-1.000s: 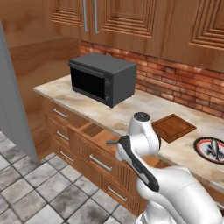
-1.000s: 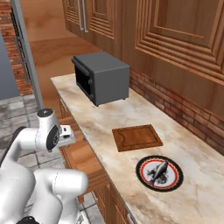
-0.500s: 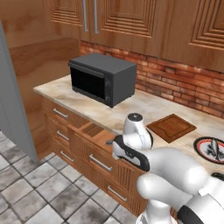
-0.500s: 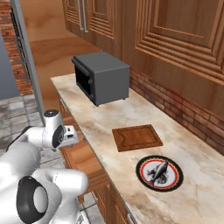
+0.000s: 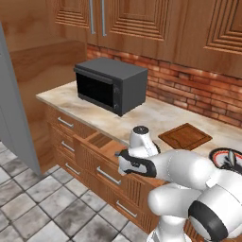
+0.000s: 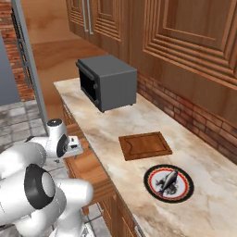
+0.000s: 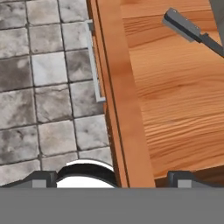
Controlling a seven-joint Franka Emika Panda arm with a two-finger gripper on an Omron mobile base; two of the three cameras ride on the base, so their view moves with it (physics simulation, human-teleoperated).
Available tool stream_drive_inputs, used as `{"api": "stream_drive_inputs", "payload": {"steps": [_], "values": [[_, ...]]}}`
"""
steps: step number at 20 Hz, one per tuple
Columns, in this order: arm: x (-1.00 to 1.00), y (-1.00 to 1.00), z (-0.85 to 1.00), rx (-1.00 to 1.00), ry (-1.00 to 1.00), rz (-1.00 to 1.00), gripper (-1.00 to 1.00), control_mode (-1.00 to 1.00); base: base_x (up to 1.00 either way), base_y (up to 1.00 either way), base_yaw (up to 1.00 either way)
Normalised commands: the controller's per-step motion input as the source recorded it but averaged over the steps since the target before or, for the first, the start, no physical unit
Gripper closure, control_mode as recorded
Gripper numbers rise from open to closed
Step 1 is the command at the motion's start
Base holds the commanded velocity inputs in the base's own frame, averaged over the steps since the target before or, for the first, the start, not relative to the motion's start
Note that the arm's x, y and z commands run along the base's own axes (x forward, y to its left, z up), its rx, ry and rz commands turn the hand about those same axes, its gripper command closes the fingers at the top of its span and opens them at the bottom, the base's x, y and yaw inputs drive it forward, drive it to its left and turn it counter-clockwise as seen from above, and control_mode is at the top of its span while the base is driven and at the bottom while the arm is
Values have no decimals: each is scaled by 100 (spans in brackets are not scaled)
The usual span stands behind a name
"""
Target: Pick up the knife from the drawer and place it on the cutting board. Then place the meat from the plate to the cutting board.
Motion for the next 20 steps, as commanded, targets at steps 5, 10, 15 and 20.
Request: {"api": "stream_drive_inputs", "payload": {"steps": [5, 10, 15, 20], "values": [[0, 3, -24, 0, 0, 0, -100, -100, 0, 0, 0], [9, 2, -28, 0, 0, 0, -100, -100, 0, 0, 0], [7, 0, -22, 0, 0, 0, -100, -100, 0, 0, 0], [7, 0, -11, 0, 0, 0, -100, -100, 0, 0, 0]]}}
